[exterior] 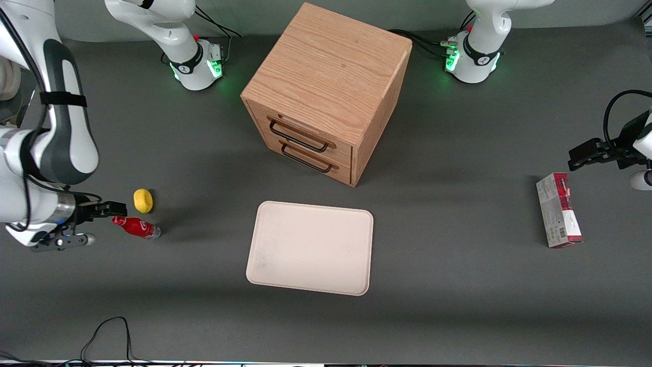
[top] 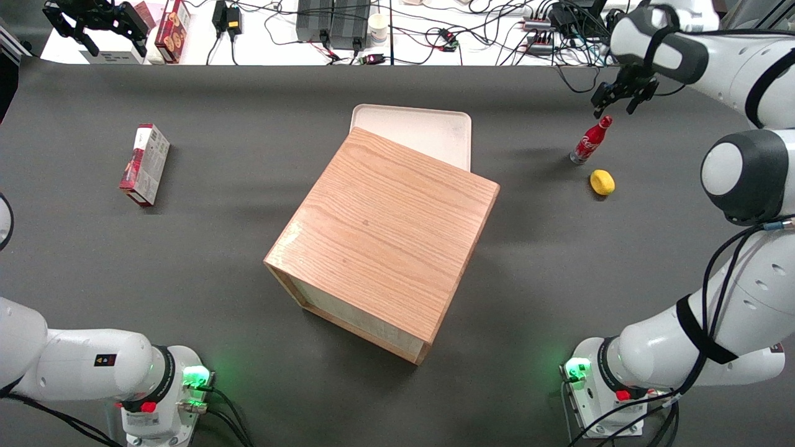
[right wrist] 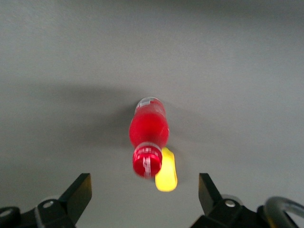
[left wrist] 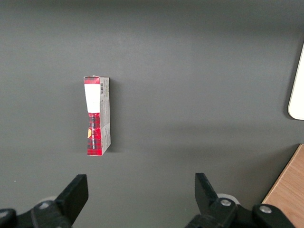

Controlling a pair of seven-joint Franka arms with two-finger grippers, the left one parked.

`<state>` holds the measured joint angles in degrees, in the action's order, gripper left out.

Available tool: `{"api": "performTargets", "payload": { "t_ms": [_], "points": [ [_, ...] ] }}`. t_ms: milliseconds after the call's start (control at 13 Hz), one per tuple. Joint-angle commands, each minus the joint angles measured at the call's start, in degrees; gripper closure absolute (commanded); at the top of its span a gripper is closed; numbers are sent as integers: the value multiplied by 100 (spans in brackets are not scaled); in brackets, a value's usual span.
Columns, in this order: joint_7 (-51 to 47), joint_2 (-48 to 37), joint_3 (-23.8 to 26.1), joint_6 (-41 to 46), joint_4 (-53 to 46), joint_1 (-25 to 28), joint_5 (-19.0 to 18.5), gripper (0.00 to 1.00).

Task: Place coke bottle on tray
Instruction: 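Lower the open right gripper over the red Coca-Cola bottle's cap end, then close the right gripper on the bottle cap and lift it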

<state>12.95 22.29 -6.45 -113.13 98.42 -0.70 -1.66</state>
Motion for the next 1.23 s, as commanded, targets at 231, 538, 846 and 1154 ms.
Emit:
{"api": "performTargets", "payload": {
  "t_ms": [231, 538, 846, 1154],
  "points": [
    [402, 12, -32, -271, 274, 17, 113, 0],
    [402, 56, -32, -297, 222, 8, 96, 0],
    [393, 127, -14, -350, 143, 26, 96, 98],
    [393, 127, -14, -332, 125, 26, 104, 100]
  ]
}}
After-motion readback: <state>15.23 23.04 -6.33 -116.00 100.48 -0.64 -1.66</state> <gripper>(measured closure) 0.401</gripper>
